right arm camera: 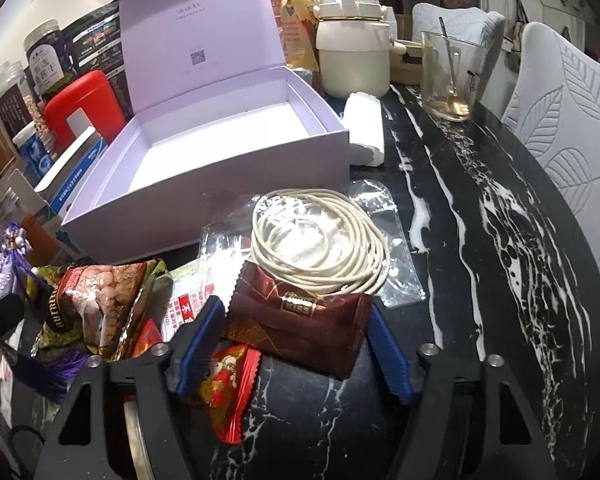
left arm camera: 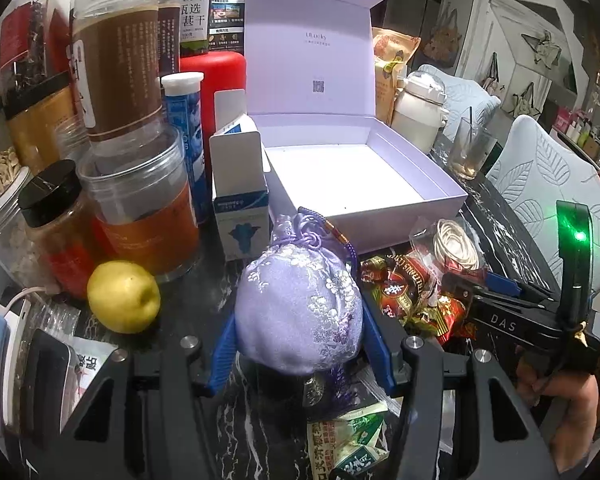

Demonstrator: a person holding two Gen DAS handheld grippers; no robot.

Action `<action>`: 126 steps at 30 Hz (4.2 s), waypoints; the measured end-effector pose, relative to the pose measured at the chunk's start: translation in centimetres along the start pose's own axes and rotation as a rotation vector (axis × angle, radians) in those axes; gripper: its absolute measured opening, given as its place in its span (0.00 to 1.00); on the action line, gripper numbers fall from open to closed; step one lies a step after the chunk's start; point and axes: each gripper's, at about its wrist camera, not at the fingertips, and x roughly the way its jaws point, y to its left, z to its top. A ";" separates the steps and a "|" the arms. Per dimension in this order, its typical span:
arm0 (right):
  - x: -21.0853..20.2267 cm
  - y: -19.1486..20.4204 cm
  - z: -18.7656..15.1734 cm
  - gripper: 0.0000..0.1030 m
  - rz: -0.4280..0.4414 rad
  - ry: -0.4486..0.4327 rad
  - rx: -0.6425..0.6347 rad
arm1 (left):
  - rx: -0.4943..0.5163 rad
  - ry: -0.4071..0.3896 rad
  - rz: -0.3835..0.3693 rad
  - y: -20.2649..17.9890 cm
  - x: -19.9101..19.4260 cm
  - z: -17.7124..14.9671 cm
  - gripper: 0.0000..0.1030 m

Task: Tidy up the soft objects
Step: 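Lift the purple sachet with the left gripper and carry it over the lavender box, then lower the sachet into the lavender box and open the left gripper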

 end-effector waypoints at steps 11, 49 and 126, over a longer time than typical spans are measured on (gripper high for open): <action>-2.6 -0.7 -0.7 0.19 0.016 -0.061 0.012 | 0.009 -0.018 0.007 -0.8 -1.9 -0.7 0.54; -16.5 -2.2 -2.4 0.01 0.044 -0.316 -0.020 | 0.108 -0.219 -0.038 -6.0 -11.6 2.0 0.54; 3.5 2.8 21.4 0.01 0.286 -0.253 -0.262 | 0.132 -0.094 0.154 -5.5 16.4 22.1 0.54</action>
